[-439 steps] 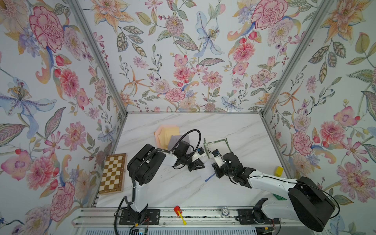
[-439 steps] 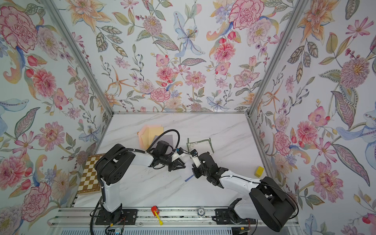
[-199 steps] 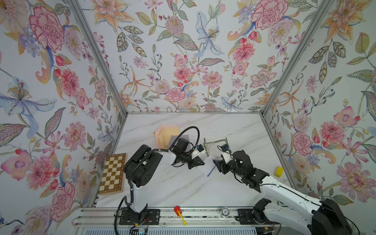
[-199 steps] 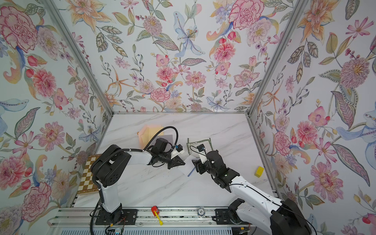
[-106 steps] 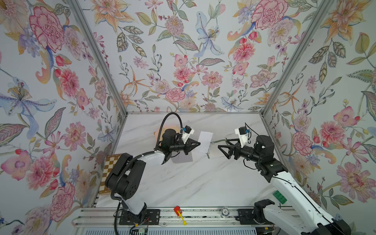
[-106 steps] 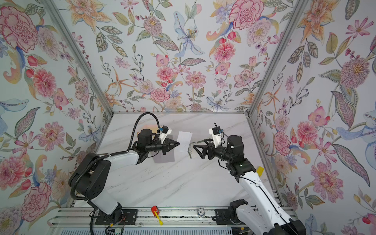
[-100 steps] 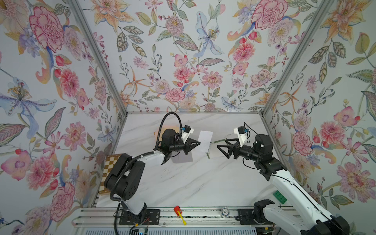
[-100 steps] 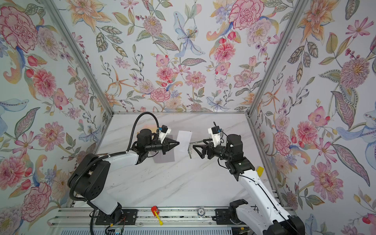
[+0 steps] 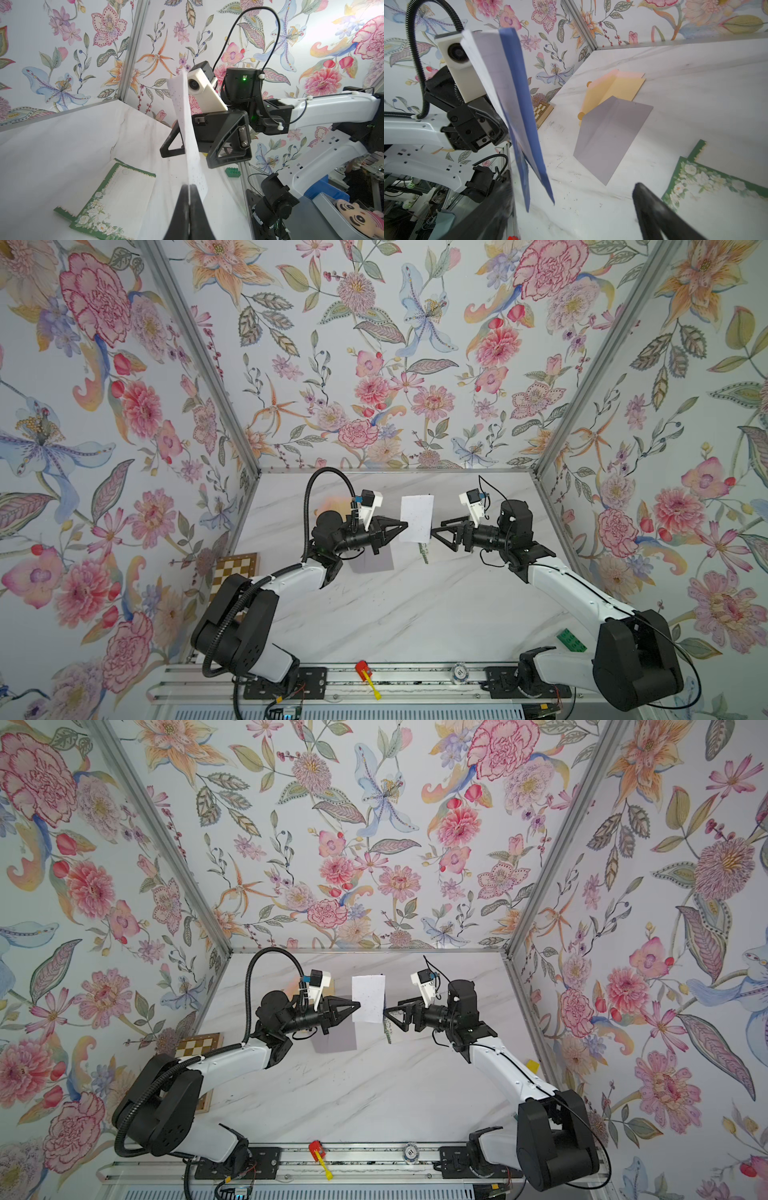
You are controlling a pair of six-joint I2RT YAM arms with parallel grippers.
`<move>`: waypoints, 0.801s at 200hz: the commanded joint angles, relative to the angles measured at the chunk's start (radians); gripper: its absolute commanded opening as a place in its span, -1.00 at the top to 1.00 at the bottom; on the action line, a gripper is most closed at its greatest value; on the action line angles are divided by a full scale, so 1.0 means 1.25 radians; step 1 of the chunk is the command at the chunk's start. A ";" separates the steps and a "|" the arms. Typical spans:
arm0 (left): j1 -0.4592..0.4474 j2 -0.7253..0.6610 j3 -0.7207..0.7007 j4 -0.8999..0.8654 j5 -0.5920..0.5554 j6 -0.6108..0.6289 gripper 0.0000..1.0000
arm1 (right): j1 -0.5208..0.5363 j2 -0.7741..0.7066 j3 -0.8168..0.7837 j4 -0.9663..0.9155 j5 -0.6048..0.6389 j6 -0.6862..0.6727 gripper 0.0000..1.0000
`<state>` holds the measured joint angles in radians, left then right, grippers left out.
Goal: Fold the letter paper in half and place it into the envelope
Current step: Pick up the letter paper from the center of the board, then pick up the envelope from the envelope.
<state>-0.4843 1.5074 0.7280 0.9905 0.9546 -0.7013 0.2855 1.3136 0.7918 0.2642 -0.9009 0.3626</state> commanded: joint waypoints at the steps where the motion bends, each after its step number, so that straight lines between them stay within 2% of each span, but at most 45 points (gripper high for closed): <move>1: 0.002 0.017 -0.003 0.084 0.028 -0.049 1.00 | -0.003 0.024 0.025 0.099 -0.063 0.054 -0.84; 35: 0.002 0.025 0.001 0.049 0.025 -0.009 1.00 | 0.006 0.040 0.017 0.163 -0.077 0.096 -0.79; 74: 0.002 0.022 0.004 0.013 0.020 0.020 1.00 | 0.022 0.045 -0.019 0.265 -0.087 0.154 -0.64; 103: 0.002 0.025 0.007 0.022 0.026 0.018 1.00 | 0.032 0.062 -0.024 0.318 -0.103 0.203 -0.41; 135: 0.002 0.021 0.006 0.035 0.031 0.011 1.00 | 0.043 0.076 -0.028 0.352 -0.106 0.227 -0.24; 160: 0.002 0.016 0.006 0.008 0.022 0.031 1.00 | 0.050 0.088 -0.022 0.364 -0.115 0.236 0.04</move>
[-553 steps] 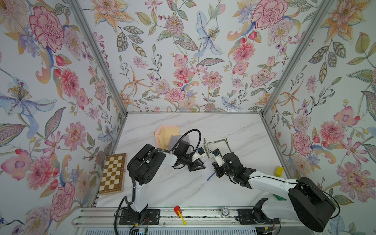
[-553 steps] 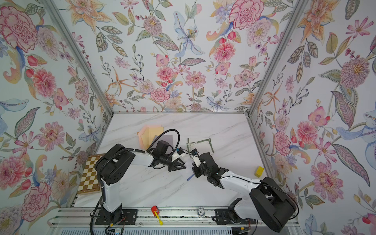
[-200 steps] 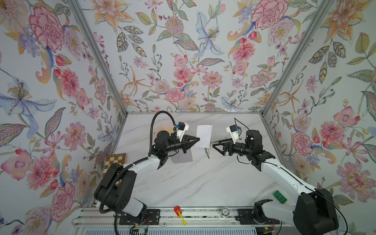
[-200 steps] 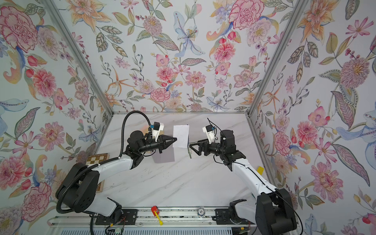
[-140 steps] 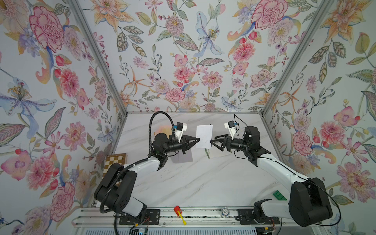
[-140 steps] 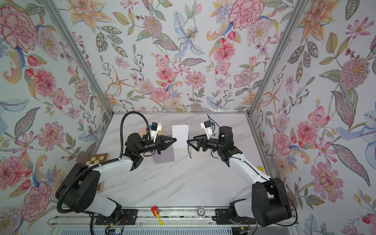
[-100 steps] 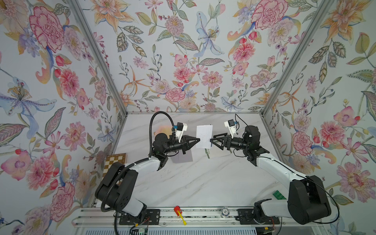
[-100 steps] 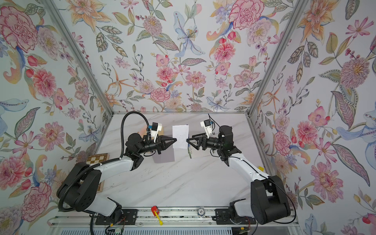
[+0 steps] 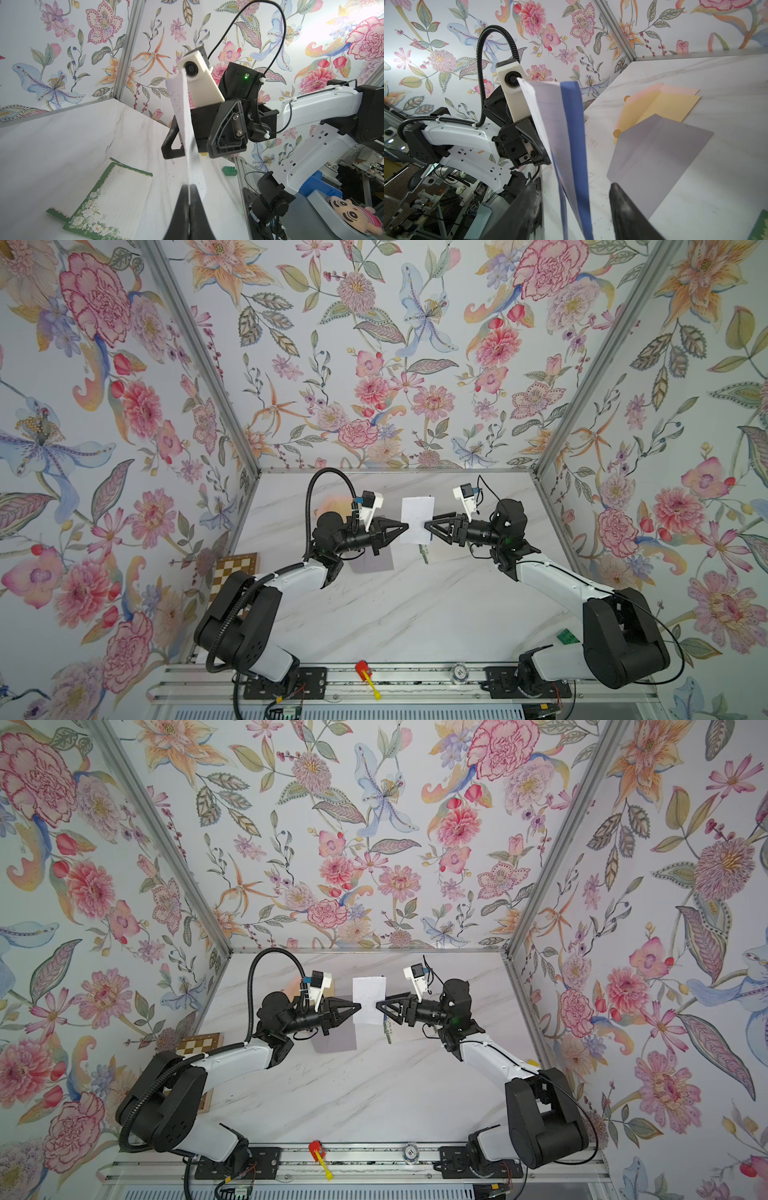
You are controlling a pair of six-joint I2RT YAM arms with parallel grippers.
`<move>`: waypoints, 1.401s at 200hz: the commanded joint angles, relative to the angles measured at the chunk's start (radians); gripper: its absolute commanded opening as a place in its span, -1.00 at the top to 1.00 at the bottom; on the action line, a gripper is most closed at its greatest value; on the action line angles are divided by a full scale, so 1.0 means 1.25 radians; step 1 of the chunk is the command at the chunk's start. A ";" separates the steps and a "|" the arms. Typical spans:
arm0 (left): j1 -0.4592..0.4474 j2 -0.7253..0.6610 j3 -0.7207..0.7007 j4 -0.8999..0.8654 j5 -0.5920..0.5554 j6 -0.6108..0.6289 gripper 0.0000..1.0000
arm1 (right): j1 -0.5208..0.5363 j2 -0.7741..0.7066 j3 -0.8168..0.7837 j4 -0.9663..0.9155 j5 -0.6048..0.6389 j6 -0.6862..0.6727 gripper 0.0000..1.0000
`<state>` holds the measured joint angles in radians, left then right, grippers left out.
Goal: Fold the letter paper in half and place it into the envelope
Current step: Pick up the envelope from the envelope.
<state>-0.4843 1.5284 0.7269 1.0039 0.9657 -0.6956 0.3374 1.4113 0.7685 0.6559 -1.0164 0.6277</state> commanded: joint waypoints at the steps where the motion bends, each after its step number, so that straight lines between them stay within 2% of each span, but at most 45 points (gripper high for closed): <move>1: 0.002 -0.001 0.007 -0.003 0.013 0.027 1.00 | 0.009 0.010 -0.003 0.051 -0.023 0.024 0.06; 75: 0.002 -0.028 0.001 -0.059 0.009 0.070 0.92 | 0.015 0.033 0.012 0.034 -0.048 0.022 0.83; 103: 0.002 -0.033 0.000 -0.099 0.012 0.098 0.73 | 0.015 0.036 0.019 0.014 -0.043 0.007 0.92; 152: 0.002 -0.084 -0.020 -0.219 -0.049 0.186 0.43 | 0.019 0.022 0.053 -0.098 -0.019 -0.065 0.94; 174: 0.003 -0.127 -0.025 -0.335 -0.134 0.248 0.39 | 0.021 0.023 0.080 -0.175 -0.010 -0.105 0.94; 192: 0.007 -0.166 -0.034 -0.449 -0.278 0.272 0.39 | 0.024 0.023 0.134 -0.338 0.009 -0.206 1.00; 207: 0.031 -0.191 -0.066 -0.486 -0.368 0.227 0.40 | 0.036 0.019 0.193 -0.514 0.085 -0.306 1.00; 228: 0.095 -0.209 -0.150 -0.450 -0.412 0.114 0.39 | 0.065 0.015 0.265 -0.694 0.191 -0.414 1.00; 250: 0.149 -0.225 -0.237 -0.404 -0.436 0.024 0.40 | 0.069 0.021 0.287 -0.732 0.217 -0.419 1.00; 267: 0.161 -0.256 -0.262 -0.455 -0.507 0.018 0.40 | 0.076 0.031 0.295 -0.747 0.241 -0.412 1.00; 280: 0.160 -0.281 -0.272 -0.505 -0.571 0.026 0.39 | 0.095 0.042 0.313 -0.784 0.304 -0.411 1.00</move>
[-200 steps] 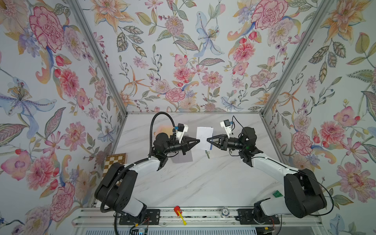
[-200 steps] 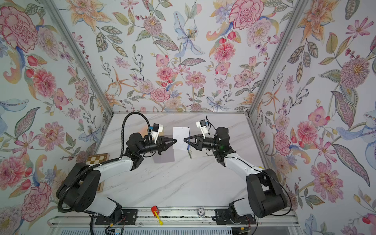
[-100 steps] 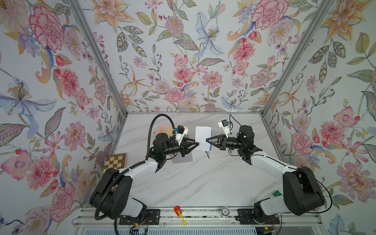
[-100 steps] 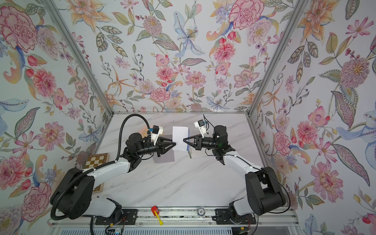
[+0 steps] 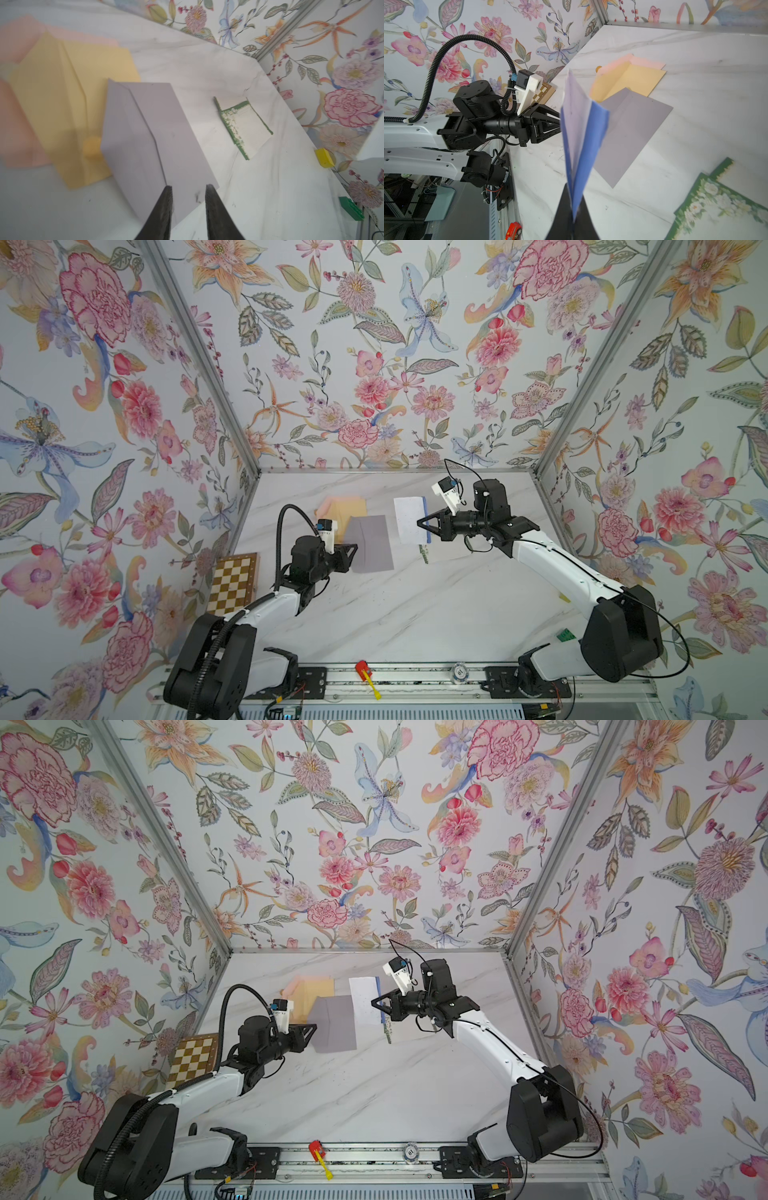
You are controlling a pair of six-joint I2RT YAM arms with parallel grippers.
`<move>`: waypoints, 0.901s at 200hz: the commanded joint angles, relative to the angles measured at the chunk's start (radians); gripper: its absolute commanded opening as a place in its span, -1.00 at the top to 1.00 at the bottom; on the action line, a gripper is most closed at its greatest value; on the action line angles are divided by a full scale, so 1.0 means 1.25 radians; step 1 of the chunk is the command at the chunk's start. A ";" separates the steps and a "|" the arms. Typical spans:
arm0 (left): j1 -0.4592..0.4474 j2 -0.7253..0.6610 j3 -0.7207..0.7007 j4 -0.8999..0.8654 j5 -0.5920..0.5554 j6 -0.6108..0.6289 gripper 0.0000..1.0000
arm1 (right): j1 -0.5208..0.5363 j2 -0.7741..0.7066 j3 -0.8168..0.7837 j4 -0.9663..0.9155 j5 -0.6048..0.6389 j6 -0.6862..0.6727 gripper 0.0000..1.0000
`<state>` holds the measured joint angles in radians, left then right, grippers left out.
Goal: Fold the letter paper in half and place it into the envelope
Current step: Pick up the envelope from the envelope.
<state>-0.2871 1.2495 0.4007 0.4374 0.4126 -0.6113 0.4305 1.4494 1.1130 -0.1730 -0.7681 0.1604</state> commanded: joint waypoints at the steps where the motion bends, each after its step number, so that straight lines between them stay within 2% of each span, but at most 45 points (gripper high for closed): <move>1: 0.003 -0.060 -0.013 -0.052 -0.132 -0.042 0.40 | 0.021 0.013 0.038 -0.124 0.110 -0.038 1.00; 35: 0.002 -0.076 -0.034 -0.081 -0.189 -0.036 0.39 | 0.068 0.031 0.065 -0.154 0.172 -0.050 1.00; 74: 0.002 0.003 -0.008 -0.081 -0.190 -0.004 0.40 | 0.080 0.051 0.067 -0.149 0.179 -0.051 1.00; 180: 0.000 0.205 -0.001 0.134 -0.046 -0.070 0.37 | 0.118 0.014 0.022 -0.148 0.195 -0.003 1.00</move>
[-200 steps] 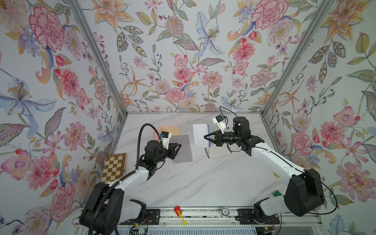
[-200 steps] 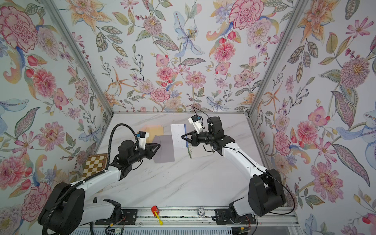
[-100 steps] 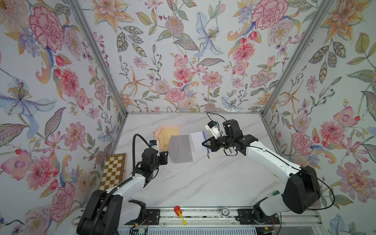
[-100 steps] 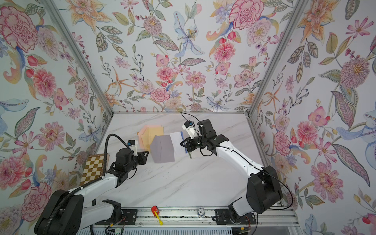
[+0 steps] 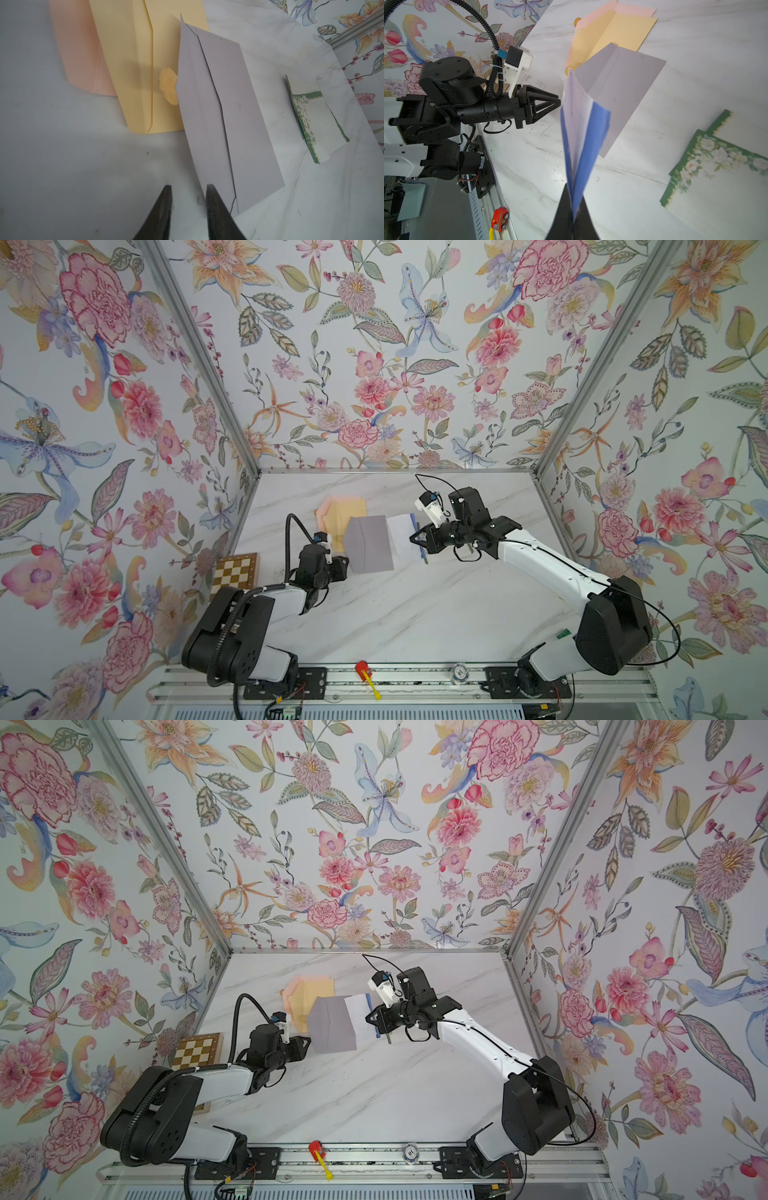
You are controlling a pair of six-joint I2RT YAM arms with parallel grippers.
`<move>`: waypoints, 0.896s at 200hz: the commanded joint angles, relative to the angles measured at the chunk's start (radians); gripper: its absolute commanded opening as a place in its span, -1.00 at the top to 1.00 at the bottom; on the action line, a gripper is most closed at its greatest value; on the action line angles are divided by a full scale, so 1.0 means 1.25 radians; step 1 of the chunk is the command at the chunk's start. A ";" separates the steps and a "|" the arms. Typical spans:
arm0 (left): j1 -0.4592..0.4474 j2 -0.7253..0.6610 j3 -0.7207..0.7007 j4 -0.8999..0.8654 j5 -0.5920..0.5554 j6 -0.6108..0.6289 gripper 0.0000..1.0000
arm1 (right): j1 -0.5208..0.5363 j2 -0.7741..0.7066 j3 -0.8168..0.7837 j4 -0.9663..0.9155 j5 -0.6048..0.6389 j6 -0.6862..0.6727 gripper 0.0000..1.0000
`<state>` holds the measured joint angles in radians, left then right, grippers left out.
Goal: Fold the letter paper in half and place it into the envelope
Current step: Pick up the envelope from the envelope.
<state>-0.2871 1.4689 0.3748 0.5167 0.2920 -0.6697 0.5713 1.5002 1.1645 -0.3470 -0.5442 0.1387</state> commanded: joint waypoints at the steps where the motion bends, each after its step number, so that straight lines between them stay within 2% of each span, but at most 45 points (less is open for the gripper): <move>1: 0.001 0.030 0.020 0.071 0.051 -0.024 0.37 | 0.006 -0.027 -0.020 -0.010 0.016 0.015 1.00; 56: 0.000 0.069 0.035 0.113 0.060 -0.032 0.37 | 0.009 -0.053 -0.061 -0.009 0.020 0.020 1.00; 124: 0.000 0.184 0.056 0.230 0.083 -0.085 0.43 | 0.009 -0.054 -0.058 0.005 0.020 0.009 0.93; 148: -0.001 0.208 0.064 0.251 0.088 -0.092 0.52 | 0.007 -0.068 -0.067 0.004 0.028 0.014 0.93; 179: -0.001 0.226 0.060 0.291 0.083 -0.118 0.77 | -0.006 -0.091 -0.082 0.001 0.017 0.017 0.92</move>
<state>-0.2871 1.7313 0.4393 0.8097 0.3893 -0.7868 0.5743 1.4296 1.0828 -0.3458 -0.5217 0.1543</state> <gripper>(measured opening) 0.151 0.047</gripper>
